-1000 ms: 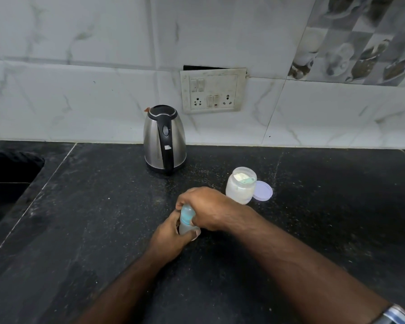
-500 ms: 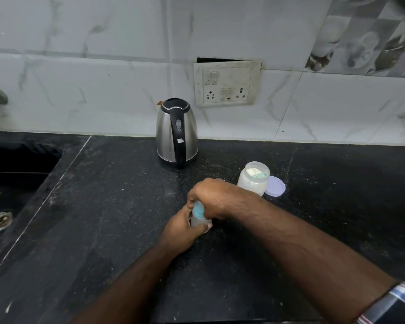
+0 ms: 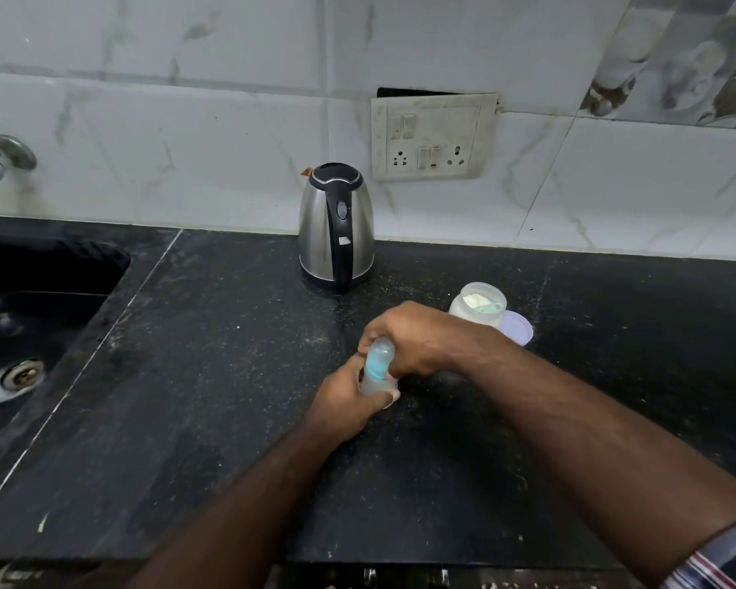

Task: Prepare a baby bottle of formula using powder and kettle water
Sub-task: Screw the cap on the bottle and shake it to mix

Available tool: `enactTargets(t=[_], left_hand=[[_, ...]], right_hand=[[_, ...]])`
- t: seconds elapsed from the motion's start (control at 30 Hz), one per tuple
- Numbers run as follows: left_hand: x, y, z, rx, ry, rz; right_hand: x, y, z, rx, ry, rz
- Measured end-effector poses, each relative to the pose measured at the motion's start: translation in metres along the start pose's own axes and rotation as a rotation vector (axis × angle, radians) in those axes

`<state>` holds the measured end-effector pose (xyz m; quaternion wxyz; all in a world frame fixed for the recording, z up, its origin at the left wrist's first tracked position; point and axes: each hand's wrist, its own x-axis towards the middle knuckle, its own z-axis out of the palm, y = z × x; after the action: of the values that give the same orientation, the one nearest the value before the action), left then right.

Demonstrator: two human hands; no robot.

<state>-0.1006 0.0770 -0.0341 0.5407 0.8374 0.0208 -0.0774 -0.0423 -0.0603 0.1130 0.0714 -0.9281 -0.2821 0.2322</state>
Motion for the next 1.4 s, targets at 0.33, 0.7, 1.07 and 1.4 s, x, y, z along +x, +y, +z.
enactTargets(t=[0.33, 0.7, 1.07, 1.4], left_hand=[[-0.004, 0.021, -0.001, -0.073, 0.031, 0.011], [-0.01, 0.108, -0.008, -0.558, -0.154, 0.108], [-0.02, 0.117, -0.025, -0.861, -0.552, 0.103], [-0.011, 0.13, -0.021, -0.49, -0.056, 0.135]], right_hand=[[-0.003, 0.021, 0.027, 0.168, 0.197, 0.117], [-0.008, 0.003, -0.033, 1.59, 0.523, -0.111], [-0.026, 0.018, -0.052, 1.769, 0.104, -0.548], [-0.011, -0.003, -0.049, 1.526, 0.567, -0.107]])
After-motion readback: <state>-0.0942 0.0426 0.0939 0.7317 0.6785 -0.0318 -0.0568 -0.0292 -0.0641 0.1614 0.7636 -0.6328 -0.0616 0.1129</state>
